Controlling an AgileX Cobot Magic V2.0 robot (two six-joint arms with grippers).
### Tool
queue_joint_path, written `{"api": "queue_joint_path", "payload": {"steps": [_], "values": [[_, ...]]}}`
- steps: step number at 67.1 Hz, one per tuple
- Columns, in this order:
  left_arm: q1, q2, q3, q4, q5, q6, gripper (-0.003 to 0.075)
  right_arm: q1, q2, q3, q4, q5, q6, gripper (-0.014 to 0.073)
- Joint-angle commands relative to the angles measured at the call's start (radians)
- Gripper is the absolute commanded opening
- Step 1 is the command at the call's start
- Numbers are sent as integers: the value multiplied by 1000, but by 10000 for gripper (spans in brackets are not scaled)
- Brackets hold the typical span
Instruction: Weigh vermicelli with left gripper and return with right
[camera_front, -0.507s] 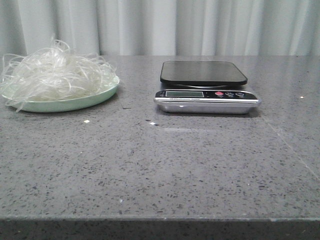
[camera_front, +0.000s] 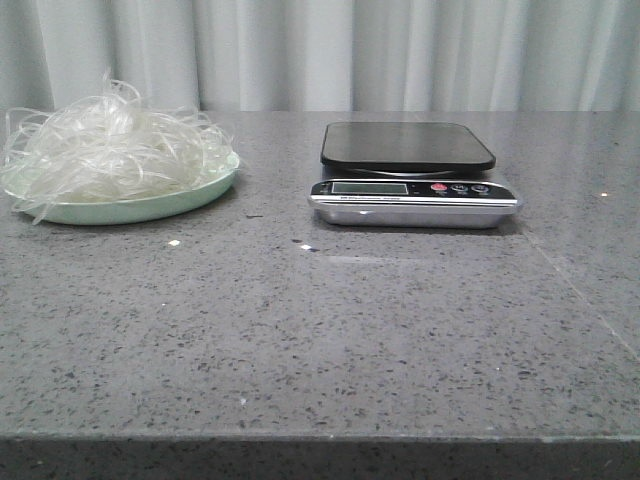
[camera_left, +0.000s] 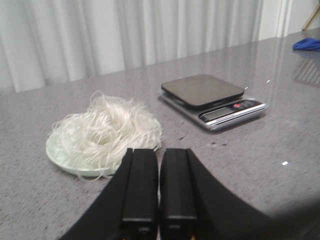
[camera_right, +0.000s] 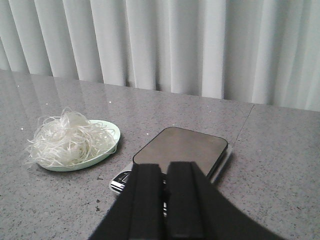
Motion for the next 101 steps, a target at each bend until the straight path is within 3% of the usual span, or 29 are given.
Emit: {"api": "queue_joint_path", "payload": {"steps": [1, 10, 15, 31, 101], "values": [[53, 11, 23, 20, -154, -3, 128, -5, 7, -25, -8, -88, -9, 179], [179, 5, 114, 17, -290, -3, 128, -5, 7, -25, -8, -88, -9, 179], [300, -20, 190, -7, -376, -3, 128, -5, 7, -25, -8, -88, -9, 179], [506, -59, 315, -16, -462, -3, 128, -5, 7, -25, -8, -84, -9, 179], [529, -59, 336, -11, -516, -9, 128, -5, 7, -25, -8, -80, -9, 179]]}}
